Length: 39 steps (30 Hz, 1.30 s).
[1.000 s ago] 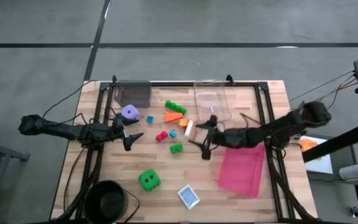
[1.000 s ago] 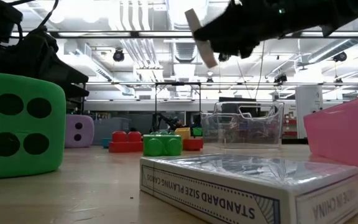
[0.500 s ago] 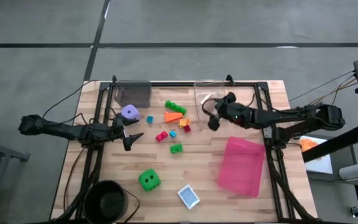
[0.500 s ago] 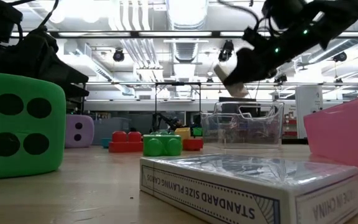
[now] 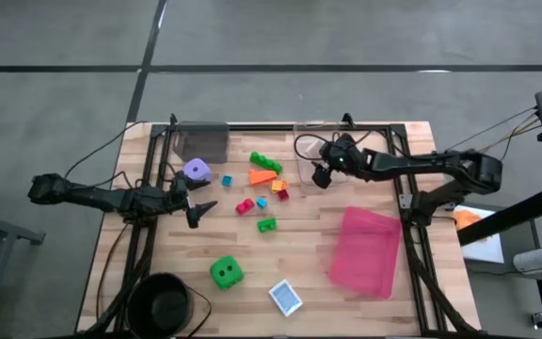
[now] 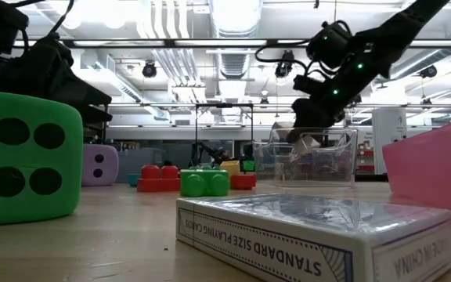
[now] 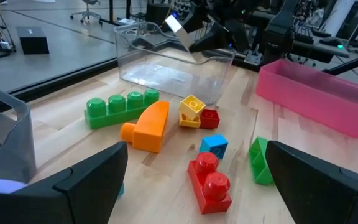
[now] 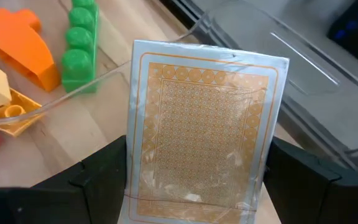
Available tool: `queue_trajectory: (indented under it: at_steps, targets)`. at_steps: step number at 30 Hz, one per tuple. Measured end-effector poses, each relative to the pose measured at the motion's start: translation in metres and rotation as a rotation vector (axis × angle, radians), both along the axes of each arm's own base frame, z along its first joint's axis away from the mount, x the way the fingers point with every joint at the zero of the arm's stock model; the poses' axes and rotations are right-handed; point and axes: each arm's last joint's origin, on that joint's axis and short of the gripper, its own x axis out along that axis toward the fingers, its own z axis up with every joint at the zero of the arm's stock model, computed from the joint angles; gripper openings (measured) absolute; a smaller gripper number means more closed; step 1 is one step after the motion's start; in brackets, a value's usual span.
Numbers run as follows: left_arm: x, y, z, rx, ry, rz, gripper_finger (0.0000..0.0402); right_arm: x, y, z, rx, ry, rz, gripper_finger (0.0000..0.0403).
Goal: Pick & Place Toys
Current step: Put the orange deck of cards into the transparent bin, then put the blue deck of cards into the transparent bin
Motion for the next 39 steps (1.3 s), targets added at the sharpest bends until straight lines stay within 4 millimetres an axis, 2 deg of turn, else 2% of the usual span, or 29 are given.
queue_trajectory:
  at_steps: [5,8,10,17,22,25,28,36,39]
  targets:
    - [0.0,0.0,-0.001,0.002,0.01,0.004,0.0382,0.01,-0.004,0.001,0.013,0.02,0.005,0.0308]
    - [0.0,0.0,-0.001,0.002,0.01,0.004,0.0382,0.015,-0.006,0.002,0.02,0.037,0.003,0.0369]
    - [0.0,0.0,-0.001,0.002,0.012,0.004,0.0382,0.017,-0.007,0.004,0.03,0.053,0.0,0.0379]
    - [0.0,0.0,-0.001,0.002,0.013,0.004,0.0382,0.023,-0.004,0.017,0.03,0.03,0.025,0.0284]
    - [0.0,0.0,-0.001,0.003,0.015,0.004,0.0382,0.025,0.009,0.034,0.081,-0.042,0.104,0.0255]
    - [0.0,0.0,-0.001,0.005,0.015,0.009,0.0382,0.031,0.025,0.042,0.163,-0.079,0.183,0.0256]
    - [0.0,0.0,-0.001,0.005,0.015,0.011,0.0382,0.039,0.05,0.049,0.244,-0.085,0.259,0.0276]
    - [-0.001,0.0,-0.001,0.005,0.015,0.011,0.0382,0.062,0.142,0.06,0.398,-0.02,0.418,0.0385]
    - [-0.001,0.0,-0.001,0.005,0.015,0.011,0.0382,0.07,0.176,0.061,0.446,0.012,0.438,0.0391]
